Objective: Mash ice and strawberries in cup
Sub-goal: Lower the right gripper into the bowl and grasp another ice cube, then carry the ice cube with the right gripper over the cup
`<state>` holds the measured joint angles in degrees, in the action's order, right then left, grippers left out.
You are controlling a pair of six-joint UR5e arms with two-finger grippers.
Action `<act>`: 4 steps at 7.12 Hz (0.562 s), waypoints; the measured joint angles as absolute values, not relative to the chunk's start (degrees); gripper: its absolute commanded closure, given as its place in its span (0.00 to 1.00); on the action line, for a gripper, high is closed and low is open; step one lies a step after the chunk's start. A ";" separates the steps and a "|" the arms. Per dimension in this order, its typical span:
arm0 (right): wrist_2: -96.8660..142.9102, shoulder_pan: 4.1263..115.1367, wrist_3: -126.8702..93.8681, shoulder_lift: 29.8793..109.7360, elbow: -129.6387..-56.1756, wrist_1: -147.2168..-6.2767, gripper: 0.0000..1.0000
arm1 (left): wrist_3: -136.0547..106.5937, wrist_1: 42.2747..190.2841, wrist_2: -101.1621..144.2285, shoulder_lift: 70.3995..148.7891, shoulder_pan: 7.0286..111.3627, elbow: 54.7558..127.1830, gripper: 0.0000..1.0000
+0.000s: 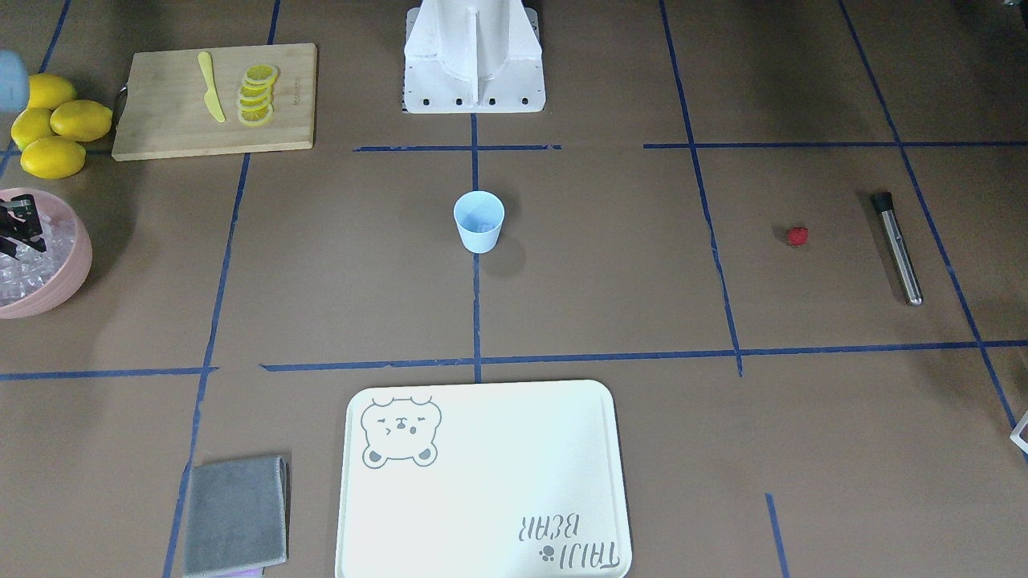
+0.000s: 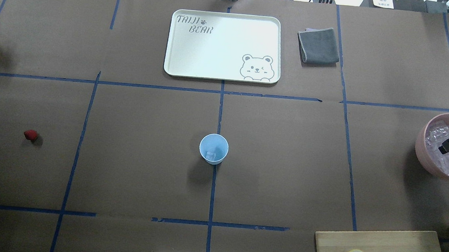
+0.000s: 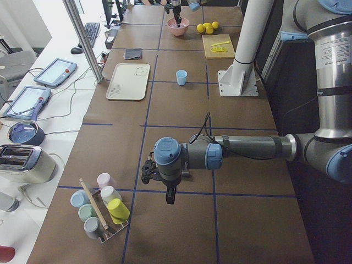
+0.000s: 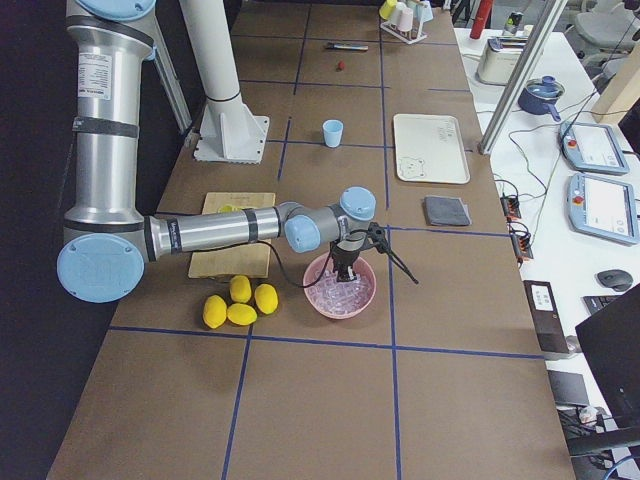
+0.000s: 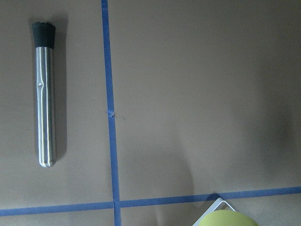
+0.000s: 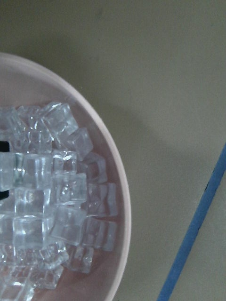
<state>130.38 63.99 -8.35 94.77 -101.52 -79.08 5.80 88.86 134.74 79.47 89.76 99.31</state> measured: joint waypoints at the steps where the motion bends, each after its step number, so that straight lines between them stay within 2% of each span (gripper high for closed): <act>1: 130.36 64.69 -8.80 94.58 -104.08 -80.95 0.99 | 5.80 88.86 134.74 79.49 89.74 99.31 0.00; 4: 130.06 62.70 -26.12 88.87 -112.22 -85.59 0.96 | 5.78 88.76 134.74 79.46 89.75 99.53 0.00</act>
